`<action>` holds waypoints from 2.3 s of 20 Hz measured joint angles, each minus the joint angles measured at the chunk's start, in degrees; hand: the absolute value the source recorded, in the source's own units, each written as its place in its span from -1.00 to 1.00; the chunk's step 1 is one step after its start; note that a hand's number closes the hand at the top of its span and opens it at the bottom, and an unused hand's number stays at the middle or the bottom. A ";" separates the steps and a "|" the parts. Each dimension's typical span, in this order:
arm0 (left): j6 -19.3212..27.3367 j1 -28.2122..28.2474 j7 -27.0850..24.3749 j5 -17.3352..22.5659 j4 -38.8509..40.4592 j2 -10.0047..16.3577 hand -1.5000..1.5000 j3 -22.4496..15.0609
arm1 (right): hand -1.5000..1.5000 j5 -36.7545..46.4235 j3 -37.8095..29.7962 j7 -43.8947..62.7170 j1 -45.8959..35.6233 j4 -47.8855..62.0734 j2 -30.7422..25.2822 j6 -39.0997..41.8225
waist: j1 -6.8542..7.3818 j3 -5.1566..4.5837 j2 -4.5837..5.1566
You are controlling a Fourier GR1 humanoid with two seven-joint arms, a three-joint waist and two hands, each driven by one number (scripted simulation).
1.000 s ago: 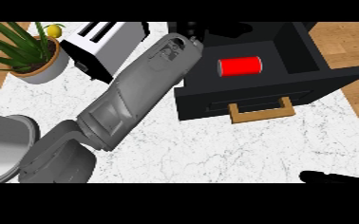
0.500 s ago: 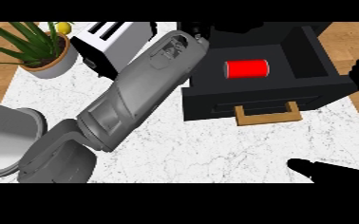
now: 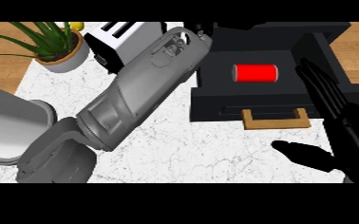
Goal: Pick up the can, place it into the drawer and close the drawer
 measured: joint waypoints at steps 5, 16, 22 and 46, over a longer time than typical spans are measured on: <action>-0.63 0.15 1.76 -1.05 -1.35 1.35 -1.00 0.42 | -1.00 9.37 3.24 -0.01 -2.98 8.89 0.20 -3.62 | 1.48 0.00 -0.31; -1.24 5.87 10.12 -5.15 -13.86 10.05 -1.00 -0.97 | -1.00 16.70 0.85 -4.27 -10.82 31.67 4.70 -19.11 | 3.30 -0.53 -1.24; -1.42 8.98 15.00 -6.91 -21.52 15.41 -1.00 -1.55 | -1.00 18.77 -1.63 -5.62 -17.78 42.17 4.74 -23.34 | 3.78 -1.03 -1.65; -2.91 25.78 22.38 -11.11 -44.87 28.15 -1.00 -1.34 | -1.00 25.12 -12.22 -6.70 -48.81 86.97 3.89 -45.76 | 5.76 -0.53 -0.22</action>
